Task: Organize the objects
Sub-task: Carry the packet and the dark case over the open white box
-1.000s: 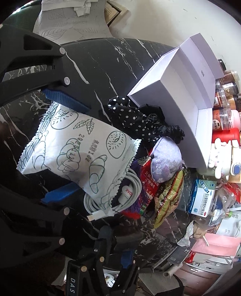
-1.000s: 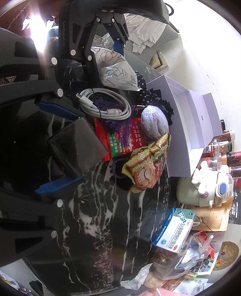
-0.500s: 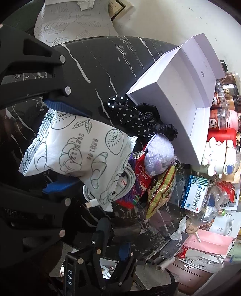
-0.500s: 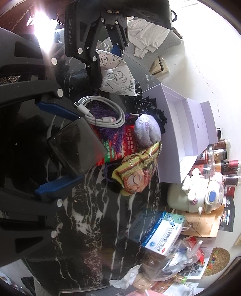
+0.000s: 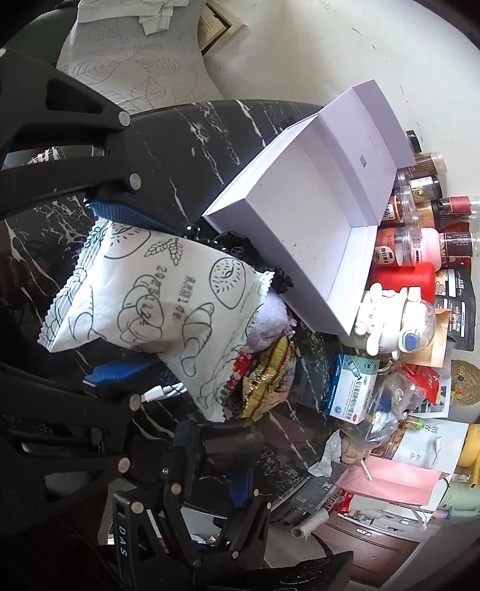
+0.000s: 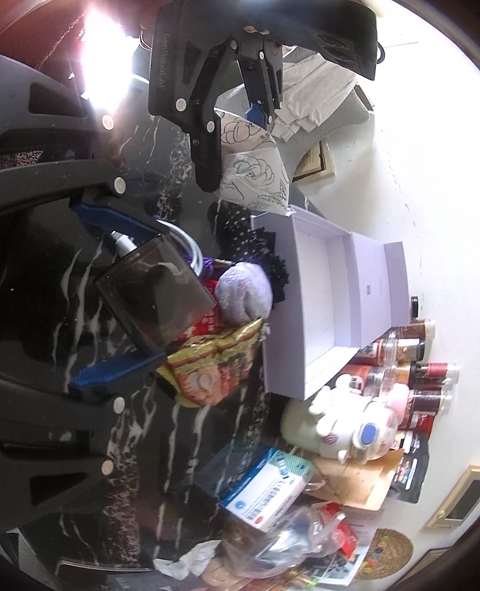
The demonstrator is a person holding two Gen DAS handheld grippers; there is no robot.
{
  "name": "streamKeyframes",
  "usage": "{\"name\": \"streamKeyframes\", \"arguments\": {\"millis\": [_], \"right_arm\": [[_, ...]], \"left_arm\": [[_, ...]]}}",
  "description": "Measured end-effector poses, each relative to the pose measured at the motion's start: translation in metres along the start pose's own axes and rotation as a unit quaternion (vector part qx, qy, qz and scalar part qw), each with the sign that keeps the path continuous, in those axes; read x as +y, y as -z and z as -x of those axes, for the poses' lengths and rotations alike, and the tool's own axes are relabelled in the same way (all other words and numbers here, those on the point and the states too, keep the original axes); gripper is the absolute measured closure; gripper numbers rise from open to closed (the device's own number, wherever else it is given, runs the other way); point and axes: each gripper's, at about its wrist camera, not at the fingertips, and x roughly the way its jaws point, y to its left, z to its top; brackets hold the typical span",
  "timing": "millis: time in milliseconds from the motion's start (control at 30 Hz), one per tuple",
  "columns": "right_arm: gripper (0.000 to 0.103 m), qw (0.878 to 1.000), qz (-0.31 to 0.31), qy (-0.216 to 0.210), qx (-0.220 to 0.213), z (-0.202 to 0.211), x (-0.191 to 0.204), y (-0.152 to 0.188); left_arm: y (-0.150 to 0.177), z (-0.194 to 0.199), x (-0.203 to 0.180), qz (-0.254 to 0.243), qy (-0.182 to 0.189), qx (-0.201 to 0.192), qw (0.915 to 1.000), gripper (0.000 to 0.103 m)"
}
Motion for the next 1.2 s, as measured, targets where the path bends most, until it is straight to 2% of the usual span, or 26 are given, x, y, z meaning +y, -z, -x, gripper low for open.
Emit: {"name": "streamKeyframes", "arguments": {"millis": [300,633,867,1200], "right_arm": [[0.042,0.999,0.019,-0.019,-0.021,0.002,-0.003,-0.033],[0.042,0.998,0.043,-0.03,-0.033,-0.016,-0.006,-0.078],[0.042,0.996,0.058,-0.045,-0.04,-0.036,-0.01,-0.113],[0.042,0.995,0.076,-0.061,-0.029,-0.079,-0.015,-0.148]], "left_arm": [[-0.023,0.015,0.012,0.005,-0.003,-0.019,0.9998,0.044],[-0.057,0.006,0.04,0.017,-0.013,-0.023,0.9995,0.044],[-0.084,-0.003,0.064,0.03,-0.022,-0.028,0.9989,0.044],[-0.116,-0.025,0.099,0.054,-0.056,-0.029,0.9965,0.044]]}}
